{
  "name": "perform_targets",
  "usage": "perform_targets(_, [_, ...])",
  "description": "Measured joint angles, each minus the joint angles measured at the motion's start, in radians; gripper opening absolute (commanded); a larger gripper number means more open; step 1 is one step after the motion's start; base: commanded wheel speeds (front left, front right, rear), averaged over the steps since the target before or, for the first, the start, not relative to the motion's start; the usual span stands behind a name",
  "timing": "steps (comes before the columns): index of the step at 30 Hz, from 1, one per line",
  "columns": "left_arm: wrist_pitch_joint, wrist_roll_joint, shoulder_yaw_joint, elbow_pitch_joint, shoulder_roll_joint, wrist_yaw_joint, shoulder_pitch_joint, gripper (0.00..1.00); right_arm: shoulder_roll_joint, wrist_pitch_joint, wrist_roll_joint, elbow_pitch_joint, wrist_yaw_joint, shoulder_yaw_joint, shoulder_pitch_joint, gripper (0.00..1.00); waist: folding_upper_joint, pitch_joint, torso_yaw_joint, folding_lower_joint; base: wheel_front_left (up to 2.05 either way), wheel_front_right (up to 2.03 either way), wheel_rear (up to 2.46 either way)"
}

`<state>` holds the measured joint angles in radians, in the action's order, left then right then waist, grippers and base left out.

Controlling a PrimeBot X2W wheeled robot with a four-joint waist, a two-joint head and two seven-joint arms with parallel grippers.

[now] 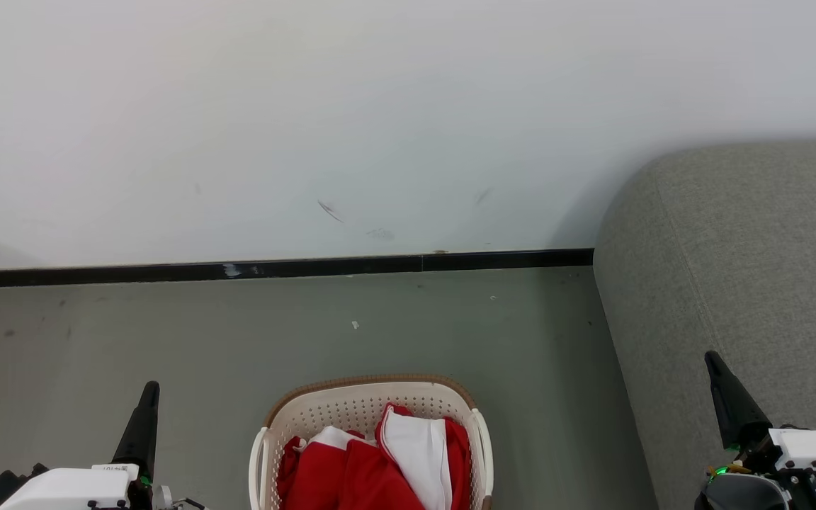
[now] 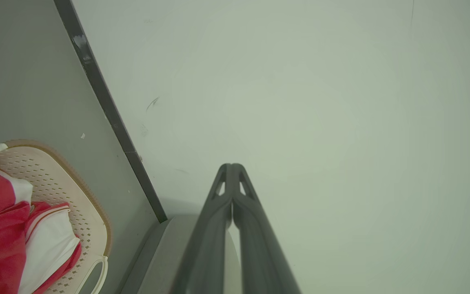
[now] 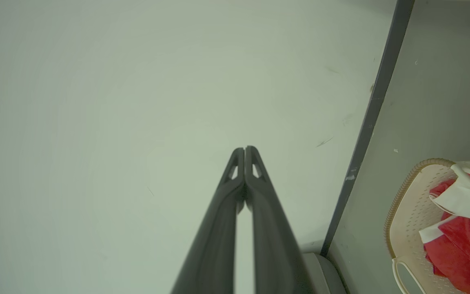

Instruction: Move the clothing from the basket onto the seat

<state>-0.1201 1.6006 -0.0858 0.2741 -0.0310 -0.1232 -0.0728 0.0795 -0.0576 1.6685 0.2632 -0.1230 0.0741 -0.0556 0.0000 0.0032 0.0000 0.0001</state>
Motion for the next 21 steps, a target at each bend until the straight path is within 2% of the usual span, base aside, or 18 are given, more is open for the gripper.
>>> perform_targets(21, [0.0,0.0,0.0,0.0,0.0,0.0,0.0,0.0,-0.002,-0.001,-0.006,0.0,0.0,0.002,0.0,0.0,0.0,0.0,0.0,0.0,0.0,0.0,0.0])
